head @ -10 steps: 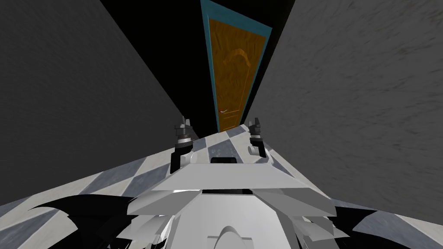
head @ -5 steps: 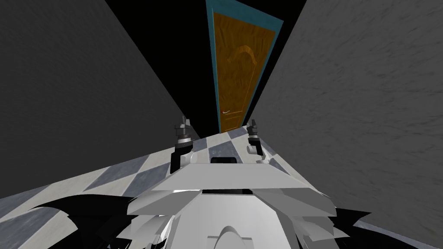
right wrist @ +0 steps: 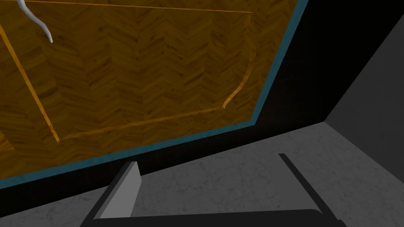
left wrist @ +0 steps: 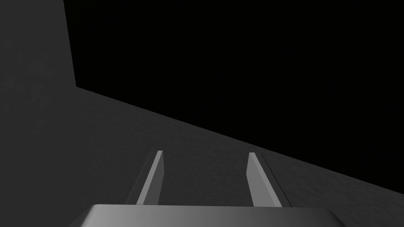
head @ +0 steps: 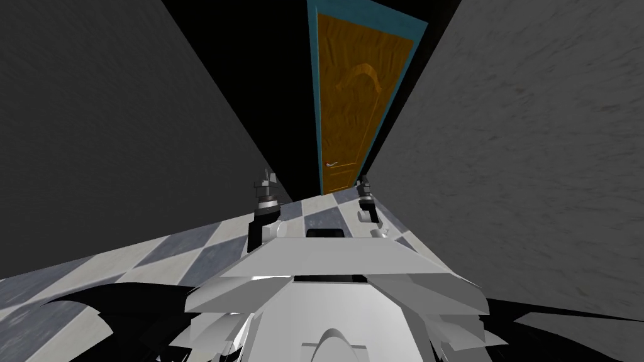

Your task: Pull the door open

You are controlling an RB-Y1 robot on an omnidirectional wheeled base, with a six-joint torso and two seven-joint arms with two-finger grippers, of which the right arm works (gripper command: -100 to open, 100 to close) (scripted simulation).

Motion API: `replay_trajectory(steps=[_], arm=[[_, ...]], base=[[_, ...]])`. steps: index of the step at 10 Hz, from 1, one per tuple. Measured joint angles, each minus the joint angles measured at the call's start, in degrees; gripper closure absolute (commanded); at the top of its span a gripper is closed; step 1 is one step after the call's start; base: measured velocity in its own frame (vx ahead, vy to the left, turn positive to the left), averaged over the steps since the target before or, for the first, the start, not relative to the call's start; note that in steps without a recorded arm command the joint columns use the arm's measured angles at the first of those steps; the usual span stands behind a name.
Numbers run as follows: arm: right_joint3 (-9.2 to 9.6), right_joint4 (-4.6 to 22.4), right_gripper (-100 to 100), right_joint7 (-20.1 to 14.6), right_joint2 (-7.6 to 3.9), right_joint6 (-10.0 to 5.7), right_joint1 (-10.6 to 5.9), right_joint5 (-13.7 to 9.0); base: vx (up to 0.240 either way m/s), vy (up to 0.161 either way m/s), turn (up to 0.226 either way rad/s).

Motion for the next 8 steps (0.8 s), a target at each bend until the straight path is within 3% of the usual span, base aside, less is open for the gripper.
replay_trajectory(steps=[8], arm=[[-0.51,12.02,-100,-0.49,-1.18,-1.84,-5.19,0.18]], base=[[0.072,-0.007,0.086]])
